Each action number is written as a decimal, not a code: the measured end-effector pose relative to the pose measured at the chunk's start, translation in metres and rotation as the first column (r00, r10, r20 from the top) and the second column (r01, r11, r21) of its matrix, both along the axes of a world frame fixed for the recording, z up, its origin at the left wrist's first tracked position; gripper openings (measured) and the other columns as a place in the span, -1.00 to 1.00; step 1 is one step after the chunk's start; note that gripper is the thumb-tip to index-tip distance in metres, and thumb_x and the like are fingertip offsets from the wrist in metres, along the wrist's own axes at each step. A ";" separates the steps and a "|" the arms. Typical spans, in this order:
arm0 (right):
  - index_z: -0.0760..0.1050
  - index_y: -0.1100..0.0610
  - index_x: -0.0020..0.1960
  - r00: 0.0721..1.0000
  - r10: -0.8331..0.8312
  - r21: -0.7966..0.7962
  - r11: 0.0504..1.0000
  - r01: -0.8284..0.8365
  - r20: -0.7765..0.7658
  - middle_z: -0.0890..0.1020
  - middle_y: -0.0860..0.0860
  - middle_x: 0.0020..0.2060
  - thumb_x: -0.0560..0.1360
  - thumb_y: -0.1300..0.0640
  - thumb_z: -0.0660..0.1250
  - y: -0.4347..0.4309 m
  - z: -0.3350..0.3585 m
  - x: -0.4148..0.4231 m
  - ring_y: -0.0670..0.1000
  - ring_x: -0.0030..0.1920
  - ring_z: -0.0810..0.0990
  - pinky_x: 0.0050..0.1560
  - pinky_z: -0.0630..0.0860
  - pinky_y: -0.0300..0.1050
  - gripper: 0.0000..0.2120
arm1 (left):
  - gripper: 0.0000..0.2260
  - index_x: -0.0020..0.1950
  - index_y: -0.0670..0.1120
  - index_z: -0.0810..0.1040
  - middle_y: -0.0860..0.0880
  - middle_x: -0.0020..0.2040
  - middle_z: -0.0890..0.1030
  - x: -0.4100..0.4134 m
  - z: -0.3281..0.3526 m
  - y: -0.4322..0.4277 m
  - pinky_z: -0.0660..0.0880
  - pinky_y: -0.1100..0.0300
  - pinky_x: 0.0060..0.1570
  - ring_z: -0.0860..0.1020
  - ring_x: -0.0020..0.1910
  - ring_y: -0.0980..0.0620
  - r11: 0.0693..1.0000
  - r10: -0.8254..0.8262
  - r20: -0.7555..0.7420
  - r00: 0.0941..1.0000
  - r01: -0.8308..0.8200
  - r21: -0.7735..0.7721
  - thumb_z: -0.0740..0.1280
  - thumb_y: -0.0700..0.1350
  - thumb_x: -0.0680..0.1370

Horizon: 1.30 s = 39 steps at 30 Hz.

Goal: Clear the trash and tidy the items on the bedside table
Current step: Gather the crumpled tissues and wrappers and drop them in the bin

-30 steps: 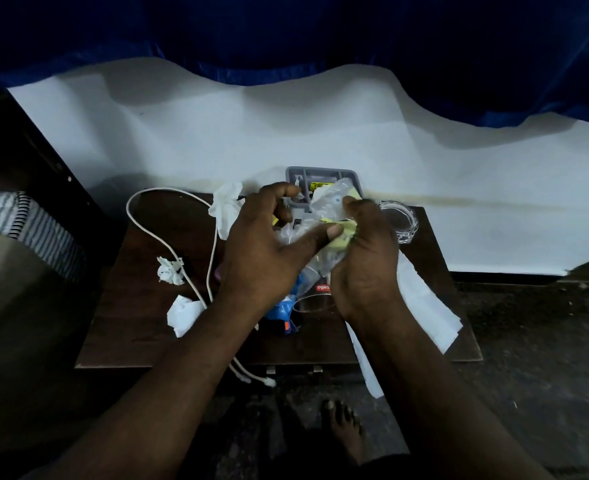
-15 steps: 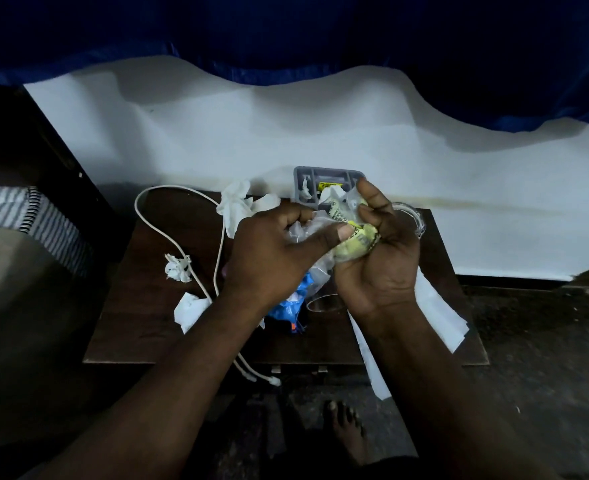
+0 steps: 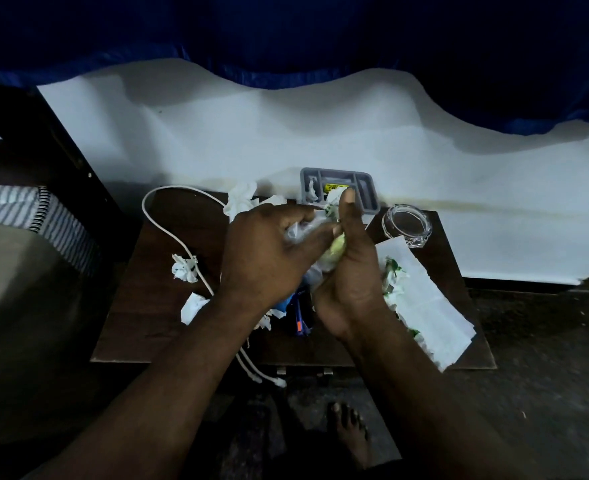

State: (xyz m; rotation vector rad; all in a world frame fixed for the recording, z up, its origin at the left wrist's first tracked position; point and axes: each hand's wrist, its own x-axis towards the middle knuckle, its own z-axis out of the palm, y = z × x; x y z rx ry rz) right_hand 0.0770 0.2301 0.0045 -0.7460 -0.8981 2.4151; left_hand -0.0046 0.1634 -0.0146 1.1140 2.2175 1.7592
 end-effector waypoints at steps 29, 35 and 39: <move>0.59 -0.26 0.28 0.805 0.232 0.413 0.761 -0.500 0.546 0.68 -0.10 0.27 0.49 -0.47 0.29 -0.027 -0.019 -0.013 -0.08 0.15 0.60 0.22 0.49 -0.04 -0.52 | -0.70 -0.07 -0.09 0.71 0.07 -0.34 0.64 -0.047 0.007 -0.024 0.52 0.19 -0.28 0.57 -0.32 0.01 0.755 0.263 0.606 0.751 -0.551 0.355 0.24 -0.38 0.47; 0.64 0.18 0.26 0.960 0.164 0.138 0.970 -0.198 0.226 0.74 0.18 0.09 0.57 -0.04 0.45 -0.027 -0.012 -0.022 0.17 -0.03 0.77 -0.01 0.70 0.11 -0.63 | -0.76 0.05 -0.24 0.71 -0.17 0.00 0.73 -0.042 0.003 -0.026 0.58 0.01 0.16 0.68 0.04 -0.09 0.909 0.162 0.548 0.821 -0.341 0.242 0.25 -0.30 0.52; 0.60 0.23 0.33 0.985 0.122 0.088 0.987 -0.133 0.120 0.69 0.26 0.20 0.56 0.03 0.47 -0.026 -0.013 -0.026 0.28 0.25 0.67 0.38 0.48 0.38 -0.59 | -0.83 -0.13 0.00 0.77 -0.02 -0.10 0.76 -0.028 0.000 -0.024 0.61 0.13 0.04 0.72 -0.04 0.01 0.931 0.086 0.612 0.786 -0.282 0.233 0.36 -0.12 0.51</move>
